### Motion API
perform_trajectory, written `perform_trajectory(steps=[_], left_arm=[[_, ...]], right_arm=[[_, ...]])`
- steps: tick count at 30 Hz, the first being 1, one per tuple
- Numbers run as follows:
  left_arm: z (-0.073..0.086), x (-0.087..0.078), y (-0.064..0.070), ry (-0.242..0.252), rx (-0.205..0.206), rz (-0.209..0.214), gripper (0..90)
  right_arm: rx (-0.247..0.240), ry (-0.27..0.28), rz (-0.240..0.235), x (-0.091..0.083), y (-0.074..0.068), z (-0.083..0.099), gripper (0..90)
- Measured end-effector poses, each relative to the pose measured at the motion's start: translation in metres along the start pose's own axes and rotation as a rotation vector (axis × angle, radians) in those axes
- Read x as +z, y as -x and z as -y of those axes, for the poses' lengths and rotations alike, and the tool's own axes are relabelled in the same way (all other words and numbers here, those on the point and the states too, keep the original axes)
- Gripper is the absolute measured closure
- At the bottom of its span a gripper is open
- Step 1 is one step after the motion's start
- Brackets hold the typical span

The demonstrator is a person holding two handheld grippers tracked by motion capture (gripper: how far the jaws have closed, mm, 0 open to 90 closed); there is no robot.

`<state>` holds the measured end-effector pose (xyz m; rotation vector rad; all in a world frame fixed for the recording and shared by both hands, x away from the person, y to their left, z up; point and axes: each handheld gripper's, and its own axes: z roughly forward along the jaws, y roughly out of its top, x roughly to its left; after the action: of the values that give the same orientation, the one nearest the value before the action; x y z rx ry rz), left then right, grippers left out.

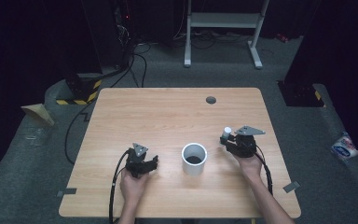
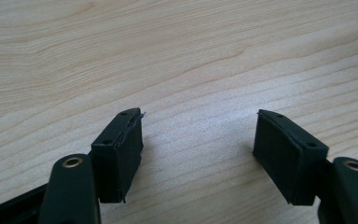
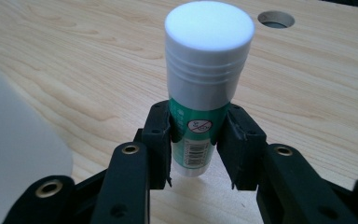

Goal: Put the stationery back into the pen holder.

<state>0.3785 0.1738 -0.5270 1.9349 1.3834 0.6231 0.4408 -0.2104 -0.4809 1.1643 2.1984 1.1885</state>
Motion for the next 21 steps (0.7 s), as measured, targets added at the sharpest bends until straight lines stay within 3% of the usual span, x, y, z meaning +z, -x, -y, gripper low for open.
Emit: perform_trajectory(steps=[11, 21], left_arm=[[0.0, 0.0, 0.0, 0.0, 0.0, -0.001, 32.7], [0.0, 0.0, 0.0, -0.001, 0.0, -0.002, 32.7]], right_arm=[[-0.056, 0.023, -0.058, -0.022, -0.013, -0.004, 64.9], [-0.058, 0.062, -0.12, -0.041, -0.023, -0.008, 64.8]])
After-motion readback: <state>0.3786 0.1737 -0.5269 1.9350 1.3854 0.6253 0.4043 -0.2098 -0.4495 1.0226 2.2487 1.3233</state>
